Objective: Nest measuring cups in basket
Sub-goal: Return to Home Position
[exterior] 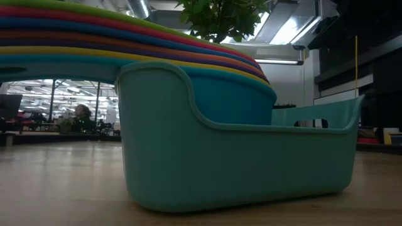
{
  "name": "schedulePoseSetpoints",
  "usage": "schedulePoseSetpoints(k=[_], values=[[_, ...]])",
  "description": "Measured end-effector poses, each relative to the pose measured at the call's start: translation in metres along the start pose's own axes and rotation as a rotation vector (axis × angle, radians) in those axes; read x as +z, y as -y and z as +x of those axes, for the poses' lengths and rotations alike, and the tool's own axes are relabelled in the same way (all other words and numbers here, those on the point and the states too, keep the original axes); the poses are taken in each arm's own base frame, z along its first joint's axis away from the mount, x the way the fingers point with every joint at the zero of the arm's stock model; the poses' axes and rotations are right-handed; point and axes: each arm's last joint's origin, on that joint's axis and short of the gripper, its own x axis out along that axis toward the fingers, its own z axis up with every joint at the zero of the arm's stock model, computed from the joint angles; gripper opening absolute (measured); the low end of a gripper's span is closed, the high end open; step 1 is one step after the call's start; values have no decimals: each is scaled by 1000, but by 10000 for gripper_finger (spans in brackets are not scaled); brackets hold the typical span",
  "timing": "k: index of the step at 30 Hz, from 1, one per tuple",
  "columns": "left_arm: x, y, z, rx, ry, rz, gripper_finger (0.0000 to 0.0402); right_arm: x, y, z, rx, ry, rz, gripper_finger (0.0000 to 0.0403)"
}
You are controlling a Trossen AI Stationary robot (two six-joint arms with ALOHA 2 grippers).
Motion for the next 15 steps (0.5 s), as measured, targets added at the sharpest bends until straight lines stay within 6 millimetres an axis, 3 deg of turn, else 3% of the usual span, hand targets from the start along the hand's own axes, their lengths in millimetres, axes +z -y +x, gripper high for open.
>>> schedulePoseSetpoints(k=[7,15], values=[[8,-4,-8,15,81,39,166,0,0,0,0,0,0,169],[-8,-4,-8,53,-85,34,166,0,0,0,0,2,0,169]])
